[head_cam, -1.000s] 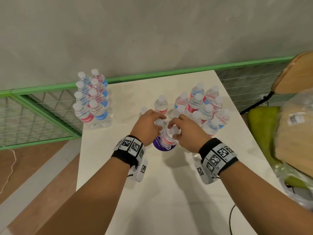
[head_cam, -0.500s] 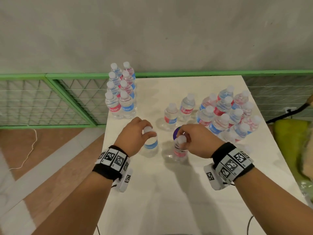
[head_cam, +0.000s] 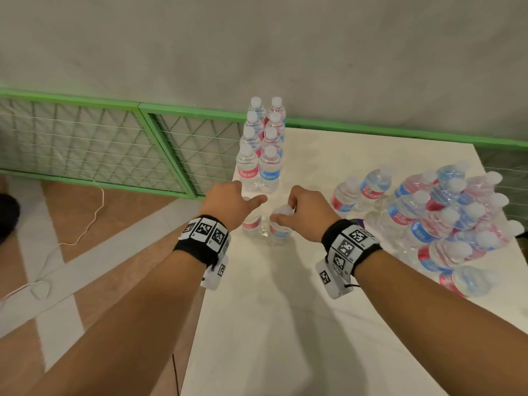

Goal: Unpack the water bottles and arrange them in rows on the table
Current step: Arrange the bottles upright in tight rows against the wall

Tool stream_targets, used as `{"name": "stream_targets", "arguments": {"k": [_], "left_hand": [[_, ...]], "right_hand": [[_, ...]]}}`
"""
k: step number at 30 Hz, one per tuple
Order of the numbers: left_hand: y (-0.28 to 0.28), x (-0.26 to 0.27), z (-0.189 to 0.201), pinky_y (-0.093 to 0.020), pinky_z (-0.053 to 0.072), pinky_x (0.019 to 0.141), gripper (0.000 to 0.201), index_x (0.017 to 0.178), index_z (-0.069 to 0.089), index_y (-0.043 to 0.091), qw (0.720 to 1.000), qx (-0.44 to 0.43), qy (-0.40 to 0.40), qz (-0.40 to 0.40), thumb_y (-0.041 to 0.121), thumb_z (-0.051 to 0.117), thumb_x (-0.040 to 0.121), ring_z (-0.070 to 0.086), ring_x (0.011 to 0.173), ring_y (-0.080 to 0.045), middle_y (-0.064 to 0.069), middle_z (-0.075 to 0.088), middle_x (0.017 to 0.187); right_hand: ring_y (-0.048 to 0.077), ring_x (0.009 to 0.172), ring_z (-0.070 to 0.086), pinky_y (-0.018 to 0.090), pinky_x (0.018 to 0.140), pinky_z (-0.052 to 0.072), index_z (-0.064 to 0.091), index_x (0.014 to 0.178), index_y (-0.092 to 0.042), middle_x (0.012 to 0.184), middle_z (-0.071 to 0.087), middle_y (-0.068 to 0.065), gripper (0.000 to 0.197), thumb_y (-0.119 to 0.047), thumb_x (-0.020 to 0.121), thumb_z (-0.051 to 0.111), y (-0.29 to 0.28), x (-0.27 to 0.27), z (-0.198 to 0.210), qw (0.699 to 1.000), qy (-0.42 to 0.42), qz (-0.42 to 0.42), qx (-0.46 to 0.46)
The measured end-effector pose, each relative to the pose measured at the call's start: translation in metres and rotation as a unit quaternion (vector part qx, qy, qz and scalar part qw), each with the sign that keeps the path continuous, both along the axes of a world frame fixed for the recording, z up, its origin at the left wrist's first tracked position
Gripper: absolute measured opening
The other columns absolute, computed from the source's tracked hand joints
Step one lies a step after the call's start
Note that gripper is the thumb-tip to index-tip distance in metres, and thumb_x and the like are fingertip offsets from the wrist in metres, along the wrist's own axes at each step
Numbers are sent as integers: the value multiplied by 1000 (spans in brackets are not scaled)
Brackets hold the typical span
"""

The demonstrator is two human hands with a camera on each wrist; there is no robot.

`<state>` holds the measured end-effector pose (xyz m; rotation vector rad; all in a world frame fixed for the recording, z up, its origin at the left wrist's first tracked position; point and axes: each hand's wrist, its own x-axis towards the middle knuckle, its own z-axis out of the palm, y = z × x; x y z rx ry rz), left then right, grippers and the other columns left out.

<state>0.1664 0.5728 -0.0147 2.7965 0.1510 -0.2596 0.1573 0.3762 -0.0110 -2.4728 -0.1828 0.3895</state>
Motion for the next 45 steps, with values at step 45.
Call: {"name": "stream_targets", "arguments": {"k": [45], "left_hand": [[28, 58, -34, -27, 40, 76, 49, 118, 60, 20, 981, -171, -82, 25, 33, 81, 75, 59, 94, -22, -2, 61, 115]], "right_hand": [[15, 88, 45, 25, 92, 40, 58, 126, -26, 105, 36, -3, 52, -6, 80, 69, 36, 86, -11, 994, -55, 85, -35]]}}
